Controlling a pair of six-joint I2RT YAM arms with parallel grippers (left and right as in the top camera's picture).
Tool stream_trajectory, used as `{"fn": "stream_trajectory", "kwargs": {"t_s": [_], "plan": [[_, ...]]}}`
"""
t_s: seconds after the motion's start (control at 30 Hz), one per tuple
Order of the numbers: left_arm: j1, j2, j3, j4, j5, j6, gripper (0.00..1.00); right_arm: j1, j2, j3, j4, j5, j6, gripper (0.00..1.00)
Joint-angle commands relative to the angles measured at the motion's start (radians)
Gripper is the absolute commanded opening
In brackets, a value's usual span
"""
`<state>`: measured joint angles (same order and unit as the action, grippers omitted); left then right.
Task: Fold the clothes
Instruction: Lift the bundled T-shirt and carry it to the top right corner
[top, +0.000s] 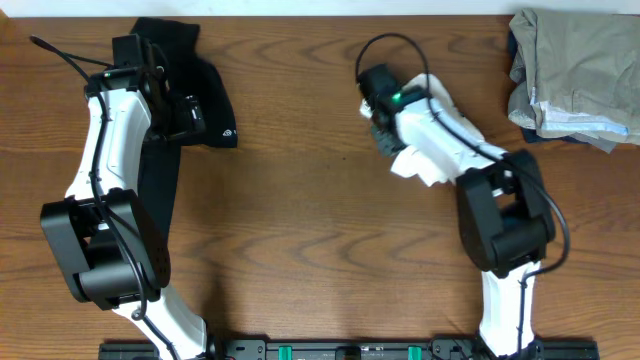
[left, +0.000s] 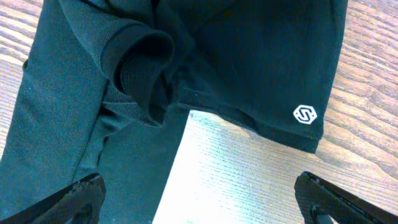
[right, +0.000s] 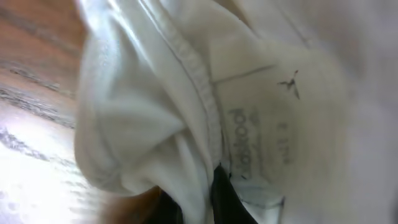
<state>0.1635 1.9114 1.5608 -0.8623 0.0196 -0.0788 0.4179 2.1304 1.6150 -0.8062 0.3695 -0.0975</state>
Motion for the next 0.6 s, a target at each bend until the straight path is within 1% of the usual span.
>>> {"fn": "stream_trajectory", "kwargs": {"t_s": [0.0,0.17,0.33,0.57], "plan": [[0.004,-0.003,-0.001,0.004,-0.002,-0.009,0.98,-0.021,-0.152,0.096,-0.011,0.013,-0.164,0.01],[0.004,-0.003,-0.001,0.005,-0.002,-0.009,0.98,-0.088,-0.260,0.178,0.000,0.010,-0.265,0.01],[0.004,-0.003,-0.001,0.010,-0.002,-0.009,0.98,-0.177,-0.322,0.197,0.076,-0.038,-0.506,0.01],[0.004,-0.003,-0.001,0.013,-0.002,-0.009,0.98,-0.324,-0.329,0.197,0.218,-0.037,-0.856,0.01]]}}
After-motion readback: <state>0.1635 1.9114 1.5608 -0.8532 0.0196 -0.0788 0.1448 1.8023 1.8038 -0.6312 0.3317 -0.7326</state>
